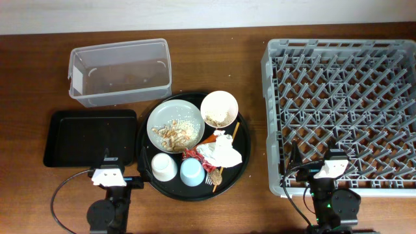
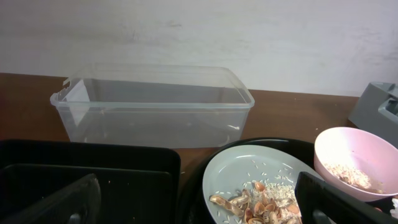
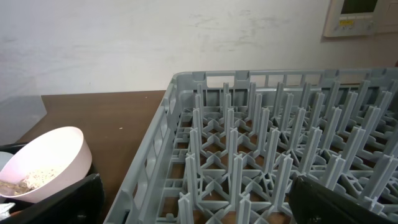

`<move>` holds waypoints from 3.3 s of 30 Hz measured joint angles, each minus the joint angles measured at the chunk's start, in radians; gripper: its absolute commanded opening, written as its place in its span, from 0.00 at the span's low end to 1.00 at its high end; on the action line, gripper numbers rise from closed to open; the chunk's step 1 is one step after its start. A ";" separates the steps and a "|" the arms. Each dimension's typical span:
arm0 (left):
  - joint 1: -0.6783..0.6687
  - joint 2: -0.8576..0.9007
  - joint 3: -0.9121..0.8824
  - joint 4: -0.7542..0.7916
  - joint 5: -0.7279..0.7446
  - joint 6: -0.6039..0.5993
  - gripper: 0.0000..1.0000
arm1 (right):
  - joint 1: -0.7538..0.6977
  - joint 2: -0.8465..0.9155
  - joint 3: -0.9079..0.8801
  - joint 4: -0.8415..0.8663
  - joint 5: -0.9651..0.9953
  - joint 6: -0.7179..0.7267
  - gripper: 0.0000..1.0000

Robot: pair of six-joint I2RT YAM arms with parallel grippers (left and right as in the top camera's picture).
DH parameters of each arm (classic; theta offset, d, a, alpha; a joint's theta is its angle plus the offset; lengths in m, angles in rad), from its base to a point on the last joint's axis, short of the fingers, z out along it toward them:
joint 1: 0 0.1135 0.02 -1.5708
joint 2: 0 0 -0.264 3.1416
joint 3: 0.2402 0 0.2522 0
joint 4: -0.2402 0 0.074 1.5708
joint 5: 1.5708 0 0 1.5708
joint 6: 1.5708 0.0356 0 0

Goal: Sort waste into correct bins and load items into the dishwasher rack
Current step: 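Move the left gripper toward the white tissue on the platter, then grasp the white tissue with the left gripper and drop it in the clear bin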

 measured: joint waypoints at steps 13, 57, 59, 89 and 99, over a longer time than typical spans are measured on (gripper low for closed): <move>0.000 0.000 0.000 0.000 0.000 0.000 0.99 | 0.000 0.000 0.000 0.000 0.000 0.000 0.98; 0.000 0.778 0.731 -0.613 0.210 0.001 0.99 | 0.000 0.705 0.763 -0.909 -0.050 0.105 0.98; 0.000 0.884 0.855 -0.772 0.224 0.024 0.99 | 0.000 0.739 0.763 -0.922 -0.056 0.108 0.98; -0.689 1.750 1.116 -0.414 0.147 0.083 0.50 | 0.000 0.745 0.836 -1.077 0.219 0.385 0.98; -0.689 1.750 1.118 -0.486 0.128 0.079 0.01 | 0.000 0.745 0.836 -1.077 0.219 0.386 0.98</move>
